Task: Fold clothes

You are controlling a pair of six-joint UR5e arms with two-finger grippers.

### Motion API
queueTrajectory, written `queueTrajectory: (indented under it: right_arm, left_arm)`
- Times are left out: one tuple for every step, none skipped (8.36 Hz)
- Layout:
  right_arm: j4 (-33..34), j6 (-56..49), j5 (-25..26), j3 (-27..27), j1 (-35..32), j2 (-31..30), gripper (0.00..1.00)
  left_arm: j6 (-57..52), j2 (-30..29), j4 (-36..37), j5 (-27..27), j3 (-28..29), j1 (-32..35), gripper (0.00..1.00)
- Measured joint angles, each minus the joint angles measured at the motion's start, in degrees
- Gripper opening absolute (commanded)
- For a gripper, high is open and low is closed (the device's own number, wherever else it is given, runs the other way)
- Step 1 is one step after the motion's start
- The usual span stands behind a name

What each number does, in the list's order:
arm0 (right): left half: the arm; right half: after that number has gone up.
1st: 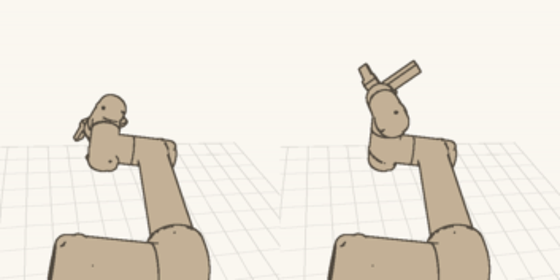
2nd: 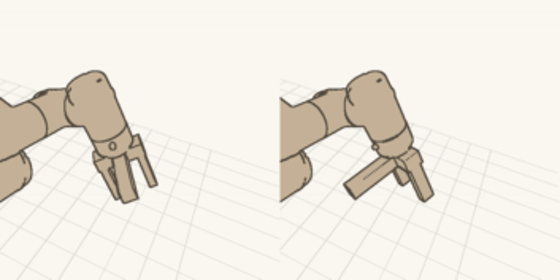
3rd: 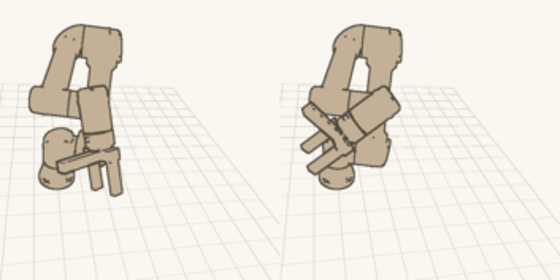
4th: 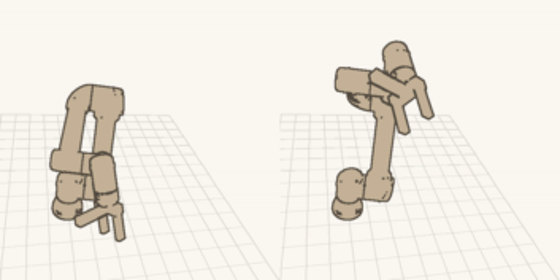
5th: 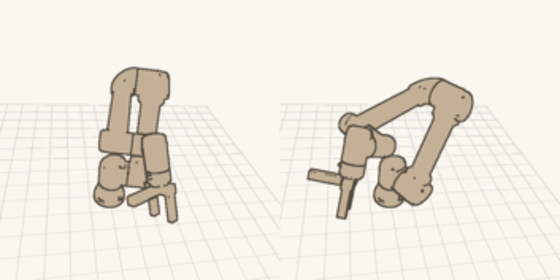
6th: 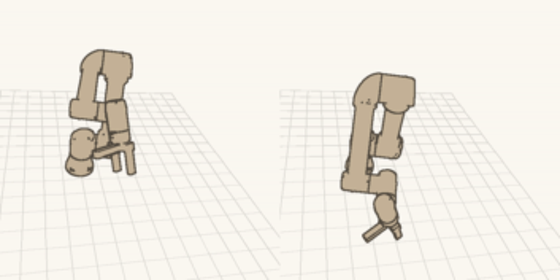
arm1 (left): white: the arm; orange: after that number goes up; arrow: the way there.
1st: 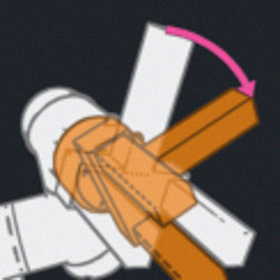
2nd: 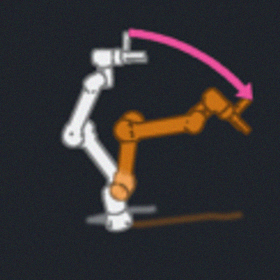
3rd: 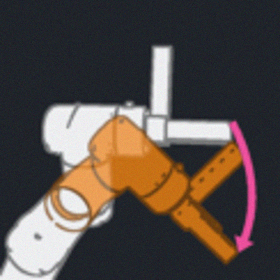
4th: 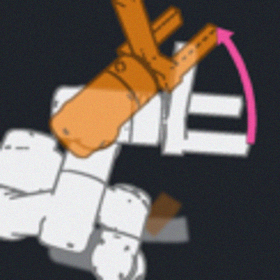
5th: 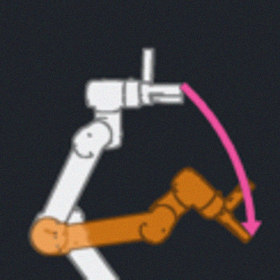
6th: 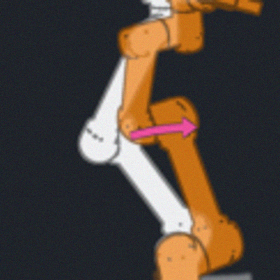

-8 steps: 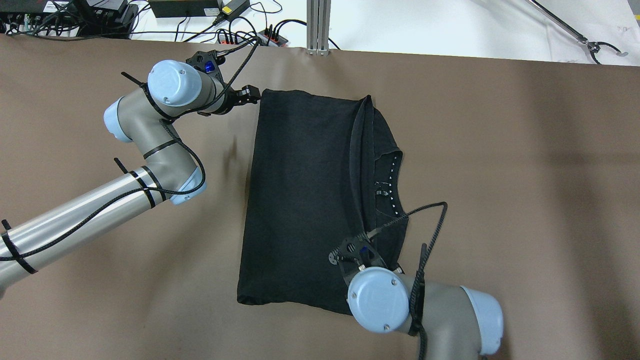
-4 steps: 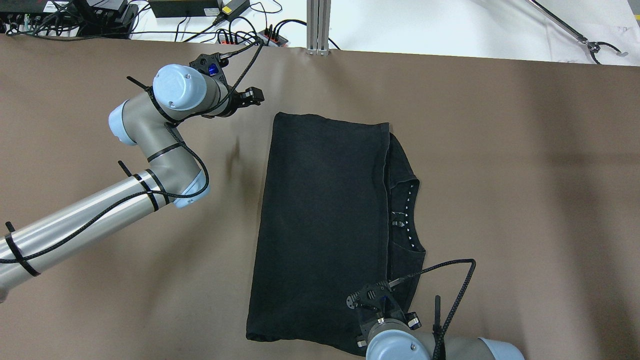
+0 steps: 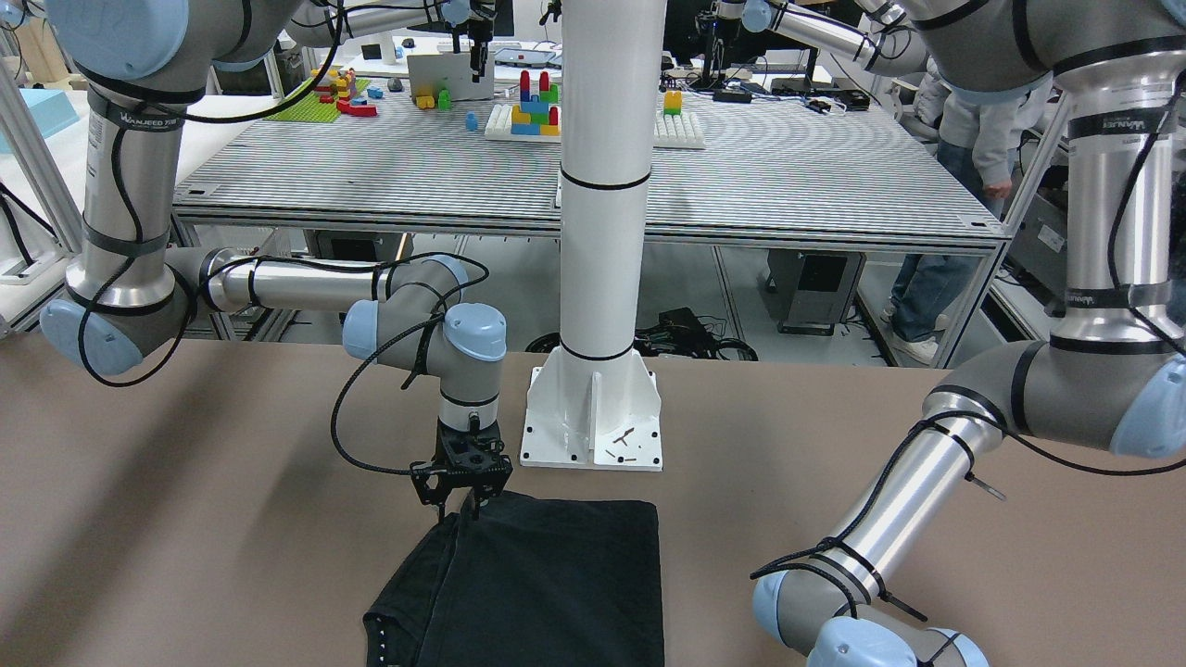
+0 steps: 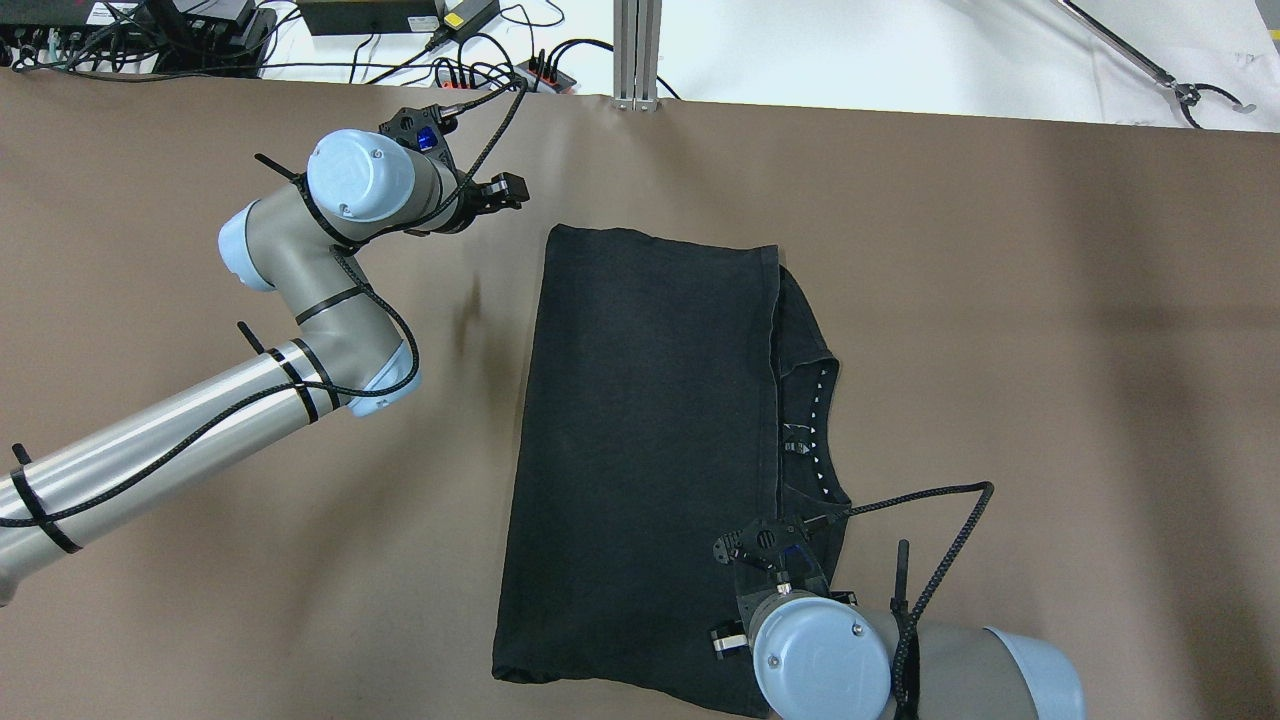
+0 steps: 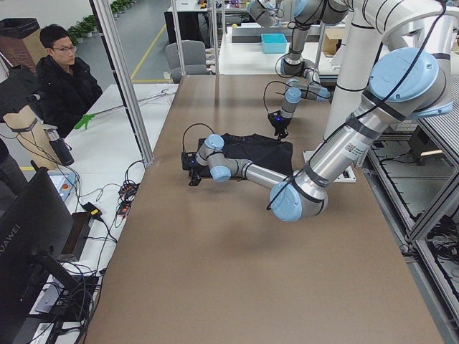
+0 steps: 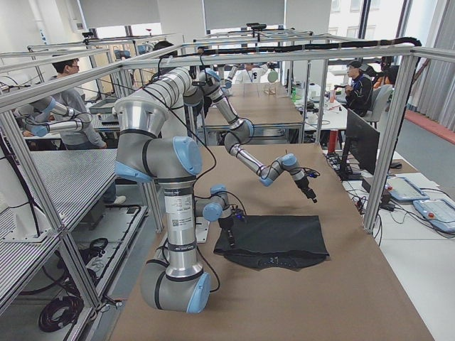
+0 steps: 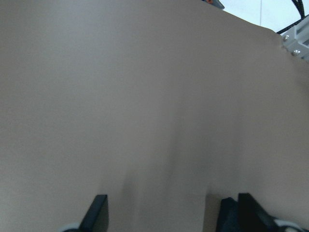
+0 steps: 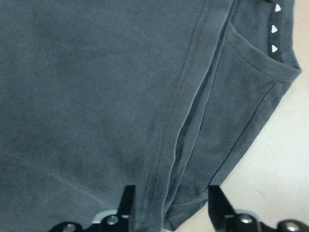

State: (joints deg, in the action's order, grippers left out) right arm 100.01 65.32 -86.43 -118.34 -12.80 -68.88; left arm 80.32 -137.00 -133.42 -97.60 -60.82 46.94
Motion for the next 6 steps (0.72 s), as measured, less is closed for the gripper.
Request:
queueTrajectory:
  right_arm:
    - [-1.6,10.3,-0.2,-0.2,0.0,0.2,0.94]
    - [-3.8,22.5,0.0,-0.2,0.1,0.2,0.91]
    - [-5.7,36.1,1.1,-0.2,0.5,0.0,0.89]
    - [-6.7,48.5,3.8,0.0,1.9,-0.2,0.80]
    - [-7.2,58.9,7.1,0.5,3.9,-0.3,0.74]
    - [-7.4,67.1,9.8,1.2,5.4,-0.4,0.74]
  left_arm:
    - [0.1,-0.1,0.0,0.0,0.0,0.0,0.94]
    - [0.1,-0.1,0.0,0.0,0.0,0.0,0.94]
    - [0.1,-0.1,0.0,0.0,0.0,0.0,0.94]
    - [0.1,-0.2,0.0,0.1,0.0,0.0,0.94]
    - [0.1,-0.2,0.0,0.1,0.0,0.0,0.94]
    - [0.1,-0.3,0.0,0.1,0.0,0.0,0.94]
